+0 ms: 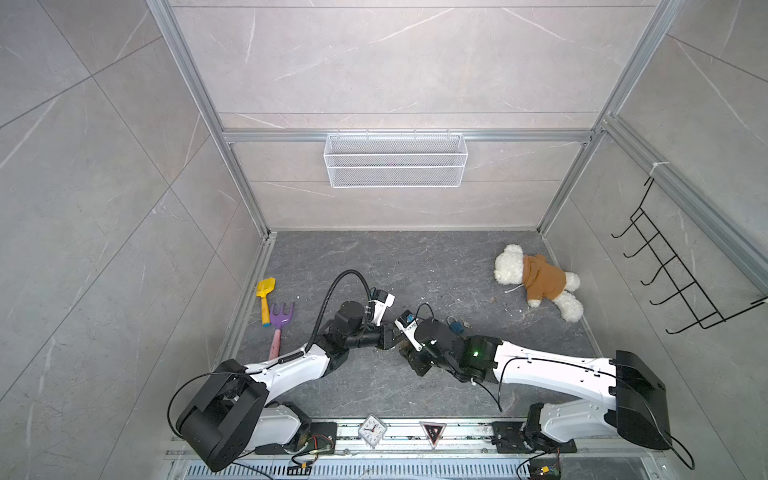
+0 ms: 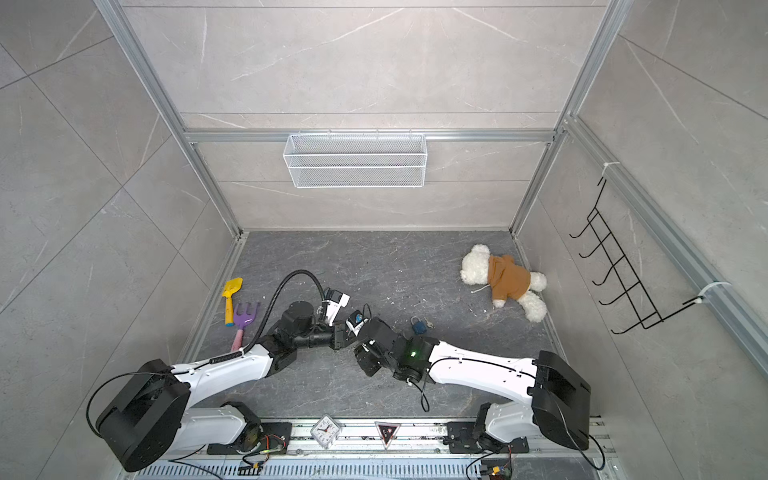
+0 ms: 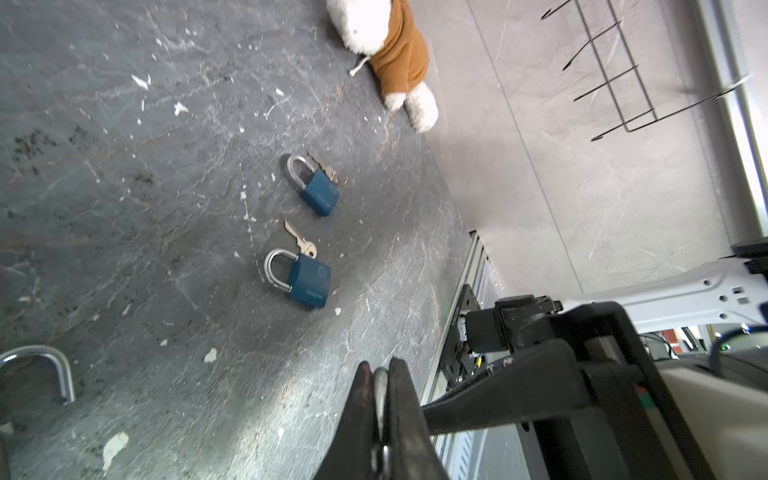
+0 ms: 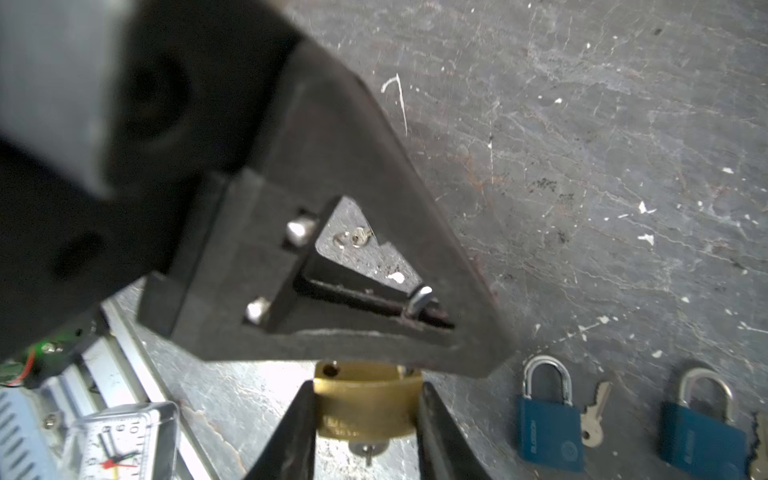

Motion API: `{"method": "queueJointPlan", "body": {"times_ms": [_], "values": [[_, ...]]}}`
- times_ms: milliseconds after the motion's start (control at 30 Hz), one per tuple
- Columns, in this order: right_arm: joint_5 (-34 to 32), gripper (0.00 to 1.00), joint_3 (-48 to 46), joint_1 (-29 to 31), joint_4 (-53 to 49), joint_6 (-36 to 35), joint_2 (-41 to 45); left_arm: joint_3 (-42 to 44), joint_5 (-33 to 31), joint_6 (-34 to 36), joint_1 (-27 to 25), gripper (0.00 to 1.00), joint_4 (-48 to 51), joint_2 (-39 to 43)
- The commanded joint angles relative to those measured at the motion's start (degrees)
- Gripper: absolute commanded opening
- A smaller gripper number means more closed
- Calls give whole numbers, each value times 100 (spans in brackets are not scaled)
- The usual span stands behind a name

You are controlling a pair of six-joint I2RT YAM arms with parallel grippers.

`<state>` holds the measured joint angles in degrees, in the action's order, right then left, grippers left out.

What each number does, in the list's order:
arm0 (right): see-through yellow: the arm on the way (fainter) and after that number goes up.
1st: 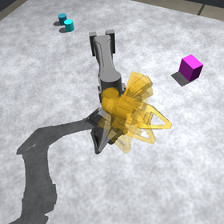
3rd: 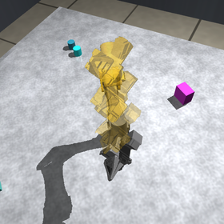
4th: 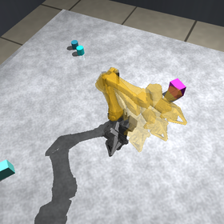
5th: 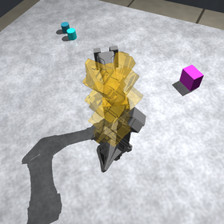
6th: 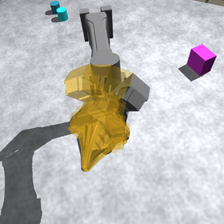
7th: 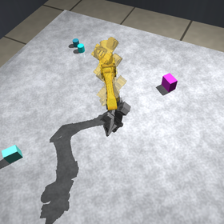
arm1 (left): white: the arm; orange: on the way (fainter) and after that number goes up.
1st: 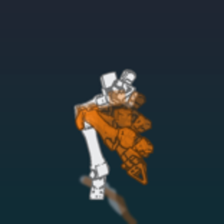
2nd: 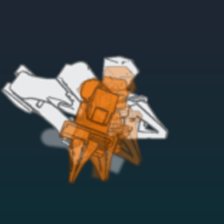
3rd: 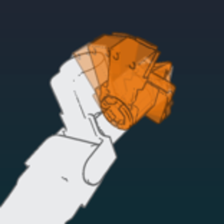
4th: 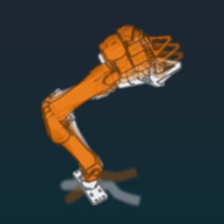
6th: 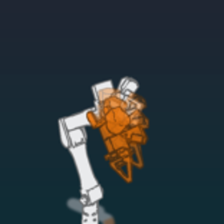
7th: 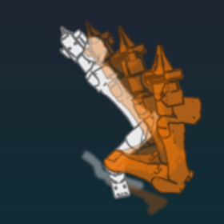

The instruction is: Lock with the key

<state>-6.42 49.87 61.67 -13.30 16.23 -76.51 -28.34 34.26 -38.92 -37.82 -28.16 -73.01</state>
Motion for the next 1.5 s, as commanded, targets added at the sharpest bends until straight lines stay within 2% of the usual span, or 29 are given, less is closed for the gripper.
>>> {"method": "queueJointPlan", "body": {"times_ms": [0,167,367,567,667,800,900,1033,1467], "values": [[288,51,-170,-357,655,299,616,261,-576,-413,15,0,-601,361],[673,56,-530,-775,918,256,1432,814,-1899,-1480,-113,0,-1644,966],[855,55,-1156,-818,1664,-89,2386,820,-3072,-2477,-584,0,-1591,1491],[904,55,-1899,-820,2832,-471,2818,964,-4219,-3577,-1136,0,-1692,1940],[1237,55,-1995,-815,2963,-623,2875,1077,-4180,-4079,-1175,0,-2103,2033],[1712,53,-1981,-817,3330,-785,2670,716,-3904,-3967,-1174,0,-1320,2328],[1819,52,-1830,-815,3394,-814,2360,818,-3742,-3859,-1175,0,-1789,2336],[1756,47,-1672,-814,3584,-727,1952,859,-3592,-3802,-1175,0,-2012,2327],[1723,43,-1512,-817,4050,-678,1456,786,-3299,-3696,-1175,0,-2079,2362]]}}
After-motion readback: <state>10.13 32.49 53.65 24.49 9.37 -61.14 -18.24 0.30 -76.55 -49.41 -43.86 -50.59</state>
